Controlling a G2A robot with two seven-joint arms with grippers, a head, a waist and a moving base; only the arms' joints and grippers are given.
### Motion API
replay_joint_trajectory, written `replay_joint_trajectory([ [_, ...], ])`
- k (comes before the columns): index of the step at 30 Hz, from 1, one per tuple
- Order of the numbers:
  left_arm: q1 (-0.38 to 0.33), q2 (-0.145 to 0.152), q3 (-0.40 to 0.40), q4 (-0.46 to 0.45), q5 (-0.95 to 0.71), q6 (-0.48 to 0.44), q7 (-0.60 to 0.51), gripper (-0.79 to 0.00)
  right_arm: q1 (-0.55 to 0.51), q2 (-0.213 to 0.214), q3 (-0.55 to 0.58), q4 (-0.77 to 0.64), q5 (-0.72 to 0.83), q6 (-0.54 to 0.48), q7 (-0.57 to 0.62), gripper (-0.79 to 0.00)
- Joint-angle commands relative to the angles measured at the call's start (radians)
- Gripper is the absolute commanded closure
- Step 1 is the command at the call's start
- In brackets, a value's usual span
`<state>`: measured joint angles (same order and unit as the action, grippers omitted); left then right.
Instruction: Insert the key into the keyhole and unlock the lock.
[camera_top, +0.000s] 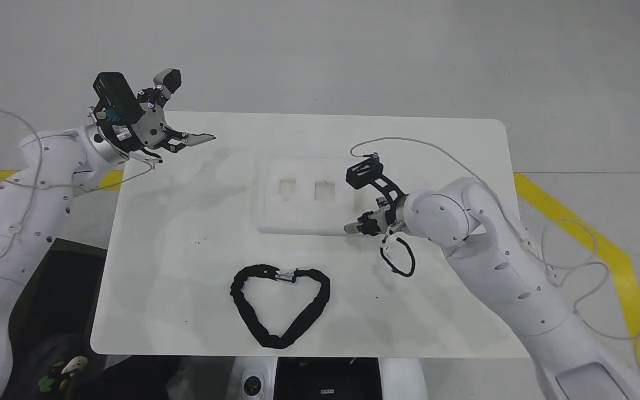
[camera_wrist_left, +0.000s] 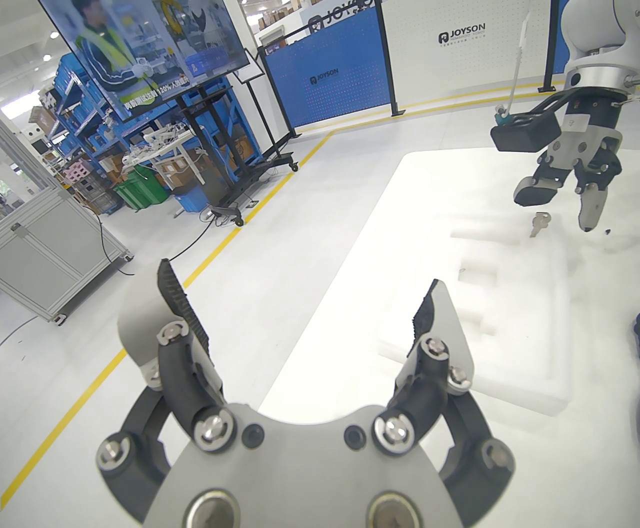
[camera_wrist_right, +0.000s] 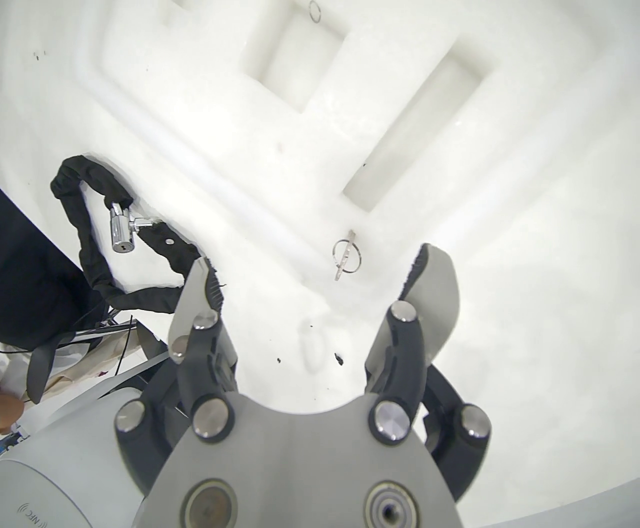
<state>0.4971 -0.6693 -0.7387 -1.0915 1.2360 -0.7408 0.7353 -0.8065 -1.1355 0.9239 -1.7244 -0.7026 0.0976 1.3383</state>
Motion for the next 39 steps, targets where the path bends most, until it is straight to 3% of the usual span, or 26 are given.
replay_joint_trajectory([
  [1, 0.000, 0.000, 0.000, 0.000, 0.000, 0.000, 0.000, -0.785, -0.001, 0.001, 0.001, 0.002, -0.005, -0.002, 0.005, -0.428],
  [29, 0.000, 0.000, 0.000, 0.000, 0.000, 0.000, 0.000, -0.785, -0.002, -0.008, -0.019, 0.016, -0.097, 0.038, -0.018, -0.249],
  [36, 0.000, 0.000, 0.000, 0.000, 0.000, 0.000, 0.000, -0.785, -0.003, -0.012, -0.021, 0.024, -0.100, 0.041, -0.021, -0.163],
  [39, 0.000, 0.000, 0.000, 0.000, 0.000, 0.000, 0.000, -0.785, -0.002, -0.013, -0.021, 0.025, -0.101, 0.041, -0.020, -0.089],
])
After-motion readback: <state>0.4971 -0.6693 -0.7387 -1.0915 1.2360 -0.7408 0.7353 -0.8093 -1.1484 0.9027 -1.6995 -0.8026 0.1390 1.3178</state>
